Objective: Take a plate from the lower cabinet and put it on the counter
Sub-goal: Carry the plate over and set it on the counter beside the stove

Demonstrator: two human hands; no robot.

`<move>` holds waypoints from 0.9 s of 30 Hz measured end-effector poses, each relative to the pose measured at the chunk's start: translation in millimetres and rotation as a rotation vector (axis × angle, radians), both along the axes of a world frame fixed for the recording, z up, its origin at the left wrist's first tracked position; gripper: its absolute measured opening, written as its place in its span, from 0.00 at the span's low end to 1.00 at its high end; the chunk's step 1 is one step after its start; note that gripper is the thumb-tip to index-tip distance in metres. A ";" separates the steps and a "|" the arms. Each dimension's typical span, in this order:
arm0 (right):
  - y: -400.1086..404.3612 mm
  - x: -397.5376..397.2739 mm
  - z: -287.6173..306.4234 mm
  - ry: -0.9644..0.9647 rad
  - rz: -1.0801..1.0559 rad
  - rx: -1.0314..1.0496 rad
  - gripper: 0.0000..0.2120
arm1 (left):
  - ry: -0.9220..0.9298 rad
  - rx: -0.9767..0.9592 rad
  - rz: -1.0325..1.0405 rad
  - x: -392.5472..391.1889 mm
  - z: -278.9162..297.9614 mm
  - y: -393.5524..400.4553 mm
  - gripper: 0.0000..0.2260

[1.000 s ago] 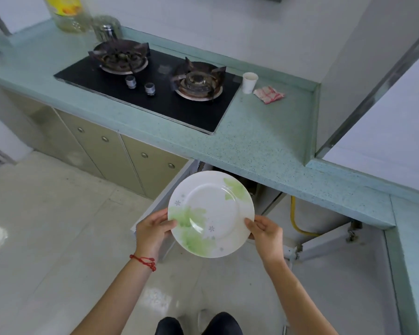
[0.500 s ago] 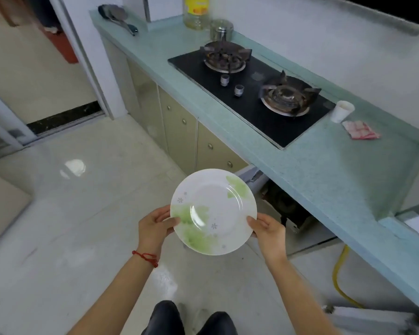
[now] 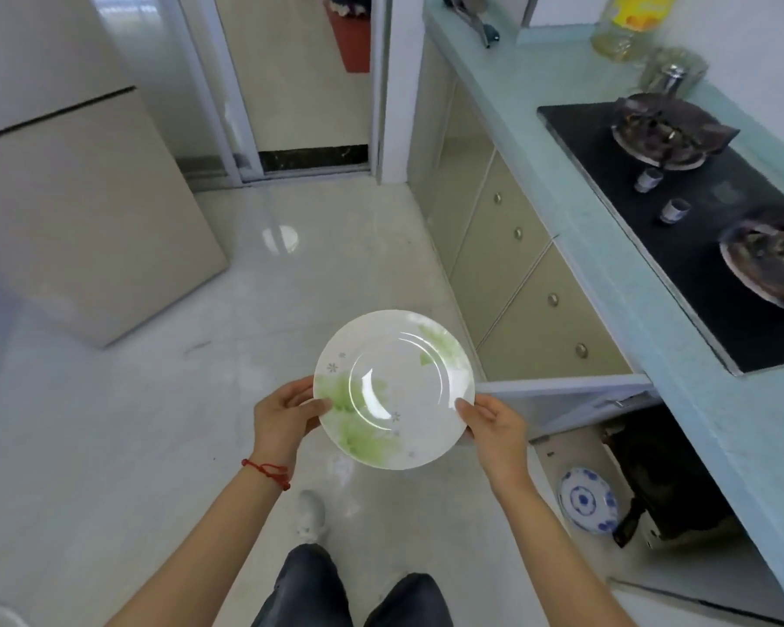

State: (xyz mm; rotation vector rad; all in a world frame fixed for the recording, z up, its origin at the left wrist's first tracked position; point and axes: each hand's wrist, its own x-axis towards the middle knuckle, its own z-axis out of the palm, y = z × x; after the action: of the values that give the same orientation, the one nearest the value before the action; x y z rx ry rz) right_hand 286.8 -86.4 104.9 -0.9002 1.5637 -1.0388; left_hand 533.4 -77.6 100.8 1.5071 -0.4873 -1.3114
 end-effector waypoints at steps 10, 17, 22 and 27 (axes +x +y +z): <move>-84.3 116.8 -8.2 -0.009 0.102 0.016 0.04 | 0.007 0.011 0.136 110.5 -8.6 -54.3 0.15; -132.2 182.6 -13.2 -0.042 0.124 0.023 0.03 | 0.006 0.021 0.164 173.7 -11.8 -97.6 0.14; -168.3 205.6 -16.3 -0.048 0.121 0.029 0.06 | 0.019 0.027 0.169 196.2 -16.2 -134.6 0.15; -221.4 215.0 -22.1 -0.034 0.120 0.024 0.05 | 0.032 0.038 0.176 204.6 -22.9 -185.3 0.14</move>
State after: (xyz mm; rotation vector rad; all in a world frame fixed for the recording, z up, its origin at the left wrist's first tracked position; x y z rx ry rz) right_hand 501.8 -307.8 82.7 -0.9438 1.4722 -0.9437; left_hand 738.0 -262.9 77.9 1.5218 -0.3027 -1.2107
